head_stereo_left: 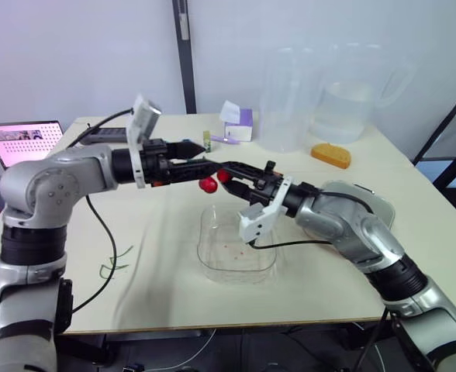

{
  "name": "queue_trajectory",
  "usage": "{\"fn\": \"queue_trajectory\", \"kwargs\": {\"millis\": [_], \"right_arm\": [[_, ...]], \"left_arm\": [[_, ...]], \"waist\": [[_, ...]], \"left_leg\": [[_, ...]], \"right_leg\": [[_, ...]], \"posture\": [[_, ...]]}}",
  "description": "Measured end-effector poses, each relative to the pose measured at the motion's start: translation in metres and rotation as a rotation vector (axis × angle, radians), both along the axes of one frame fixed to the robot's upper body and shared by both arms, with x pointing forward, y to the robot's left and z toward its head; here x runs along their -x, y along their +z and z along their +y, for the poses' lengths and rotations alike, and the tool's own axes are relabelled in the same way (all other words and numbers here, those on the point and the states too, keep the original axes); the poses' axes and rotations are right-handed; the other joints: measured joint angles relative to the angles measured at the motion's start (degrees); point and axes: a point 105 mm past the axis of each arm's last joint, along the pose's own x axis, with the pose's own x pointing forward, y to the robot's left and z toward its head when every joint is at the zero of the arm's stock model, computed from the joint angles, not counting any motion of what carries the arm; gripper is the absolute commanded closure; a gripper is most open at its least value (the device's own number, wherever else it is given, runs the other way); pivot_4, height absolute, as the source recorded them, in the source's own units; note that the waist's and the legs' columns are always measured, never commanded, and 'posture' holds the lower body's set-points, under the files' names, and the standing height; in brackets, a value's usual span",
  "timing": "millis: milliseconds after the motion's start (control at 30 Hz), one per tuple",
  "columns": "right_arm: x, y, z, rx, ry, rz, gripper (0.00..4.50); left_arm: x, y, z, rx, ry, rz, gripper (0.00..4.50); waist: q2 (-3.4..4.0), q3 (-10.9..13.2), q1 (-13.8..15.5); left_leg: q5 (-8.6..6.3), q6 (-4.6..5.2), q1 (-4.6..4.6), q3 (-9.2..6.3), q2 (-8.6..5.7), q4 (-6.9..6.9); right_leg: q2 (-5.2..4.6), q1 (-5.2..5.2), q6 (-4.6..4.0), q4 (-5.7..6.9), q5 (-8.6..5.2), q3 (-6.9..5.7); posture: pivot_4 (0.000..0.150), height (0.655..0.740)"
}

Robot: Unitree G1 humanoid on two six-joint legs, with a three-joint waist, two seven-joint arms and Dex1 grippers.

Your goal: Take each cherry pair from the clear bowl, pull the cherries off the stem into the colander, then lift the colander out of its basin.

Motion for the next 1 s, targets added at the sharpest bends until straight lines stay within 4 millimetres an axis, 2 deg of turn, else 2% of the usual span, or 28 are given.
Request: {"fn": "queue_trajectory", "kwargs": {"millis": [100,300,333,600,700,800,900,1000], "right_arm": [[0.000,0.002,0.000,-0.007,0.002,-0.002,2.45],[0.001,0.001,0.000,0.002,0.007,0.007,2.45],[0.001,0.001,0.000,0.003,0.007,0.008,2.45],[0.002,-0.002,0.001,0.010,0.026,0.066,2.45],[0.003,-0.001,0.000,-0.016,0.044,0.128,1.65],[0.003,0.006,-0.006,-0.053,0.046,0.158,0.29],[0.004,0.007,-0.019,-0.157,0.049,0.362,0.29],[0.002,-0.001,-0.029,-0.315,0.056,0.696,0.29]], "left_arm": [[-0.001,0.000,-0.001,-0.003,-0.001,-0.010,0.90],[-0.002,-0.002,-0.007,0.021,-0.019,-0.005,4.04],[-0.002,-0.001,-0.007,0.021,-0.018,-0.004,4.45],[-0.002,-0.003,-0.007,0.019,-0.015,0.009,4.45],[-0.003,-0.003,-0.007,0.016,-0.012,0.009,4.50],[-0.005,-0.004,-0.004,0.004,0.008,0.008,4.50],[-0.007,-0.005,-0.001,0.004,0.017,0.012,4.50],[-0.006,-0.005,-0.001,0.007,0.003,0.006,4.50]], "waist": [[0.00,0.00,0.04],[0.00,0.00,-0.05],[0.00,0.00,-0.06],[0.00,0.00,-0.02],[0.00,0.00,-0.03],[0.00,0.00,0.02],[0.00,0.00,0.07],[0.00,0.00,0.01]], "left_leg": [[0.00,0.00,0.00,0.00,0.00,0.00],[0.00,0.00,0.00,0.00,0.00,0.00],[0.00,0.00,0.00,0.00,0.00,0.00],[0.00,0.00,0.00,-0.01,0.00,0.02],[0.00,0.00,0.00,-0.01,0.01,0.03],[0.00,0.00,0.00,-0.02,0.01,0.04],[0.00,0.00,0.01,-0.08,0.02,0.06],[0.00,0.01,0.03,-0.14,0.04,0.08]], "right_leg": [[0.00,0.02,0.00,0.00,0.00,0.00],[0.00,0.01,0.00,0.00,0.00,0.00],[0.00,0.01,0.00,0.00,0.00,0.00],[0.00,0.04,0.00,-0.01,0.00,0.00],[0.00,0.04,0.00,0.00,0.00,-0.01],[0.00,0.05,0.00,0.00,0.00,-0.01],[0.00,0.16,0.00,-0.02,0.00,-0.09],[0.00,0.22,0.00,-0.01,0.00,-0.13]], "posture": [[0.150,0.7371],[0.150,0.7371],[0.150,0.7371],[0.150,0.7371],[0.150,0.7371],[0.150,0.7371],[0.150,0.7371],[0.150,0.7371]]}}
